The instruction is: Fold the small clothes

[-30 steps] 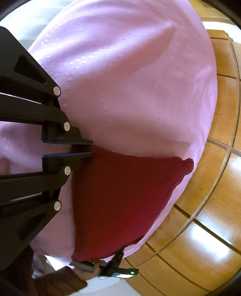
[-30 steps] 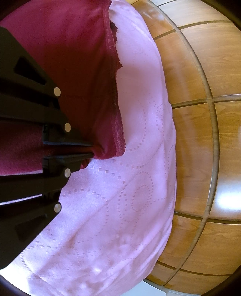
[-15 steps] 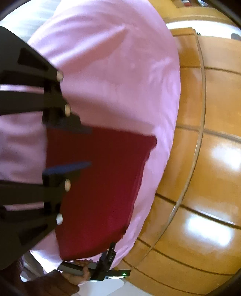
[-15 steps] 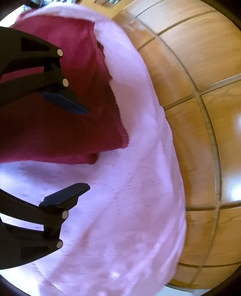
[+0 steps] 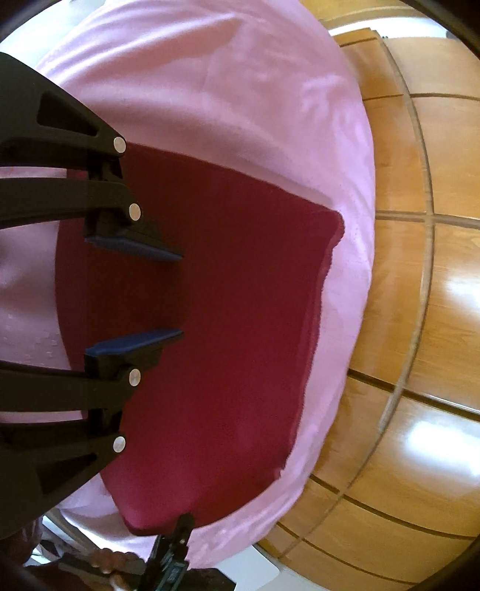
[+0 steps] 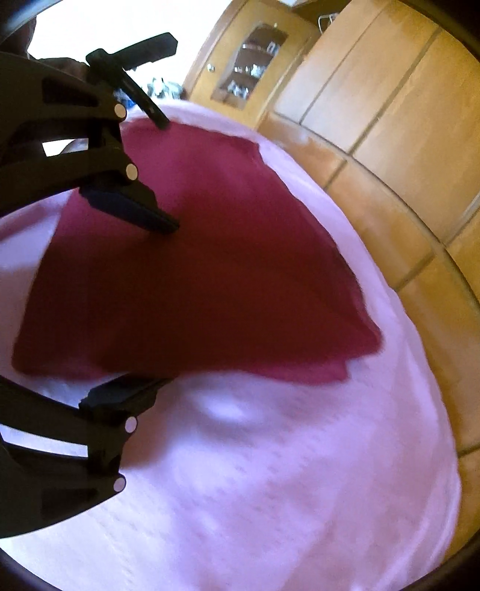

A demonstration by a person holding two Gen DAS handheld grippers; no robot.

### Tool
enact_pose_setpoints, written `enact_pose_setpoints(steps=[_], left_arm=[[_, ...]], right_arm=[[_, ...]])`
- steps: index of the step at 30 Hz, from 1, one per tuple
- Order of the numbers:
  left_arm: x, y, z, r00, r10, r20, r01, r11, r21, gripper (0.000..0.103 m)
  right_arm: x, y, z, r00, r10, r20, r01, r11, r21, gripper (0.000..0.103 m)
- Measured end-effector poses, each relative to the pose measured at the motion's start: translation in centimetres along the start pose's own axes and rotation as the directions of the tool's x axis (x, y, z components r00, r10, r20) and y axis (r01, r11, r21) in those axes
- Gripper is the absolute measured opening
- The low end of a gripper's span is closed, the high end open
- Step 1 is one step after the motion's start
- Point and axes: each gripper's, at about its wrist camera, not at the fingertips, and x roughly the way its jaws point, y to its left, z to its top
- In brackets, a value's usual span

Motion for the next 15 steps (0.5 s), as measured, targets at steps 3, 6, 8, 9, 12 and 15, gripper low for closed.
enact_pose_setpoints(steps=[3, 6, 8, 9, 12, 15], left_arm=[[0.3, -0.8, 0.1, 0.999, 0.034, 0.0, -0.034, 0.999, 0.029, 0.036], [0.7, -1.1, 0.1, 0.999, 0.048, -0.005, -0.047, 0.998, 0.044, 0.036], [0.8, -1.0, 0.0, 0.999, 0.047, -0.009, -0.047, 0.998, 0.04, 0.036], [0.9, -1.0, 0.0, 0.999, 0.048, -0.012, -0.047, 0.998, 0.038, 0.036], [1.0, -1.2, -0.1, 0.998, 0.061, -0.012, -0.06, 0.997, 0.048, 0.036], [1.1, -1.4, -0.2, 0.998, 0.068, -0.013, -0.067, 0.996, 0.054, 0.036]], right_arm=[[0.2, 0.4, -0.2, 1.0, -0.005, 0.006, 0.005, 1.0, -0.012, 0.068], [0.4, 0.3, 0.0, 1.0, -0.001, -0.003, 0.001, 1.0, -0.012, 0.059], [0.3, 0.2, -0.1, 1.0, -0.012, -0.003, 0.012, 1.0, -0.019, 0.052], [0.4, 0.2, 0.0, 1.0, -0.016, -0.002, 0.016, 1.0, -0.02, 0.047], [0.3, 0.5, -0.2, 1.0, -0.018, -0.003, 0.017, 0.999, -0.03, 0.04], [0.2, 0.8, -0.2, 1.0, -0.023, -0.01, 0.023, 0.999, -0.04, 0.038]])
